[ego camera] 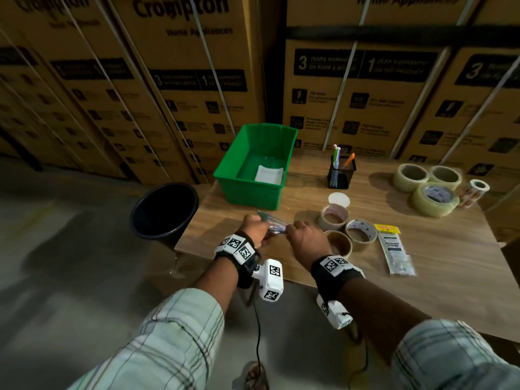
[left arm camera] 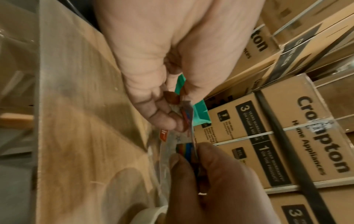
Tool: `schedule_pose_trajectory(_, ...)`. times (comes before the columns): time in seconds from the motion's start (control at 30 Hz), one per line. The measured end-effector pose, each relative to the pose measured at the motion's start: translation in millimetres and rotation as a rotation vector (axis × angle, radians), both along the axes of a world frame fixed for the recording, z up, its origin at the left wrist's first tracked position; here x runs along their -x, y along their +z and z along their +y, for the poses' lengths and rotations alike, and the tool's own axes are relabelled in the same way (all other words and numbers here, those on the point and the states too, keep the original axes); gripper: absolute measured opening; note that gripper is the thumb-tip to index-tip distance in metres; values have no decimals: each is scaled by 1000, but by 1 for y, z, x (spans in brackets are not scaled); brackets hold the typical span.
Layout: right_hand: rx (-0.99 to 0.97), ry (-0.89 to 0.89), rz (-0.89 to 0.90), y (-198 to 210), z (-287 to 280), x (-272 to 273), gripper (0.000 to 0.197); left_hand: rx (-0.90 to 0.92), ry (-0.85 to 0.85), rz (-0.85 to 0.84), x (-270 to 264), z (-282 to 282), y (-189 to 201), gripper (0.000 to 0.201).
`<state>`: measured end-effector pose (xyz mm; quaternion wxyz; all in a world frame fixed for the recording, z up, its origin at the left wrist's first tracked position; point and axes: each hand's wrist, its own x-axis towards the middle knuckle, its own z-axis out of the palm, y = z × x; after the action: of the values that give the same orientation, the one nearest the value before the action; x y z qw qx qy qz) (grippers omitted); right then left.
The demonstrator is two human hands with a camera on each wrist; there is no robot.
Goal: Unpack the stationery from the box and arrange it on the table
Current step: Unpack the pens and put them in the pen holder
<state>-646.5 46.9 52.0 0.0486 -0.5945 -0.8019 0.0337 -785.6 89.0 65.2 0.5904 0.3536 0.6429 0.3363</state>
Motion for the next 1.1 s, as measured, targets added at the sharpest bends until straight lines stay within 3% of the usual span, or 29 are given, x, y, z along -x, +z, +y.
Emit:
schedule_pose_trajectory(0.07,-27,-61,138,19,5,-6,17,-65,56,-37,-4,-2,19,19)
schedule_pose_trajectory(0.13,-47,-109,241,39,13,-11,15,-149,66,-63,-9,-2,36,8)
schedule_pose_trajectory(0.23,-49,-146,406,67,20,-24,13,-240,74,-117,-16,-4,60,21)
schedule_pose_trajectory(0.33,-26,-180,529,86,24,-35,11,-371,-5,-5,-26,-8,79,29)
schedule_pose_trajectory(0.5,11,-206,657,112,21,-49,40,-482,-217,209,-43,-19,87,47)
schedule_pose_trajectory(0.7,77,-194,861,128,22,-66,32,-564,-475,406,-53,-24,78,101)
schedule_pose_trajectory(0.87,117,-194,986,126,34,-68,26,-563,-510,356,-63,-5,70,145)
schedule_pose_trajectory(1.03,152,-186,1070,129,60,-73,30,-698,-502,337,-69,29,60,148)
schedule_pose_trajectory(1.1,177,-191,1064,133,72,-78,30,-768,-526,316,-71,44,62,136)
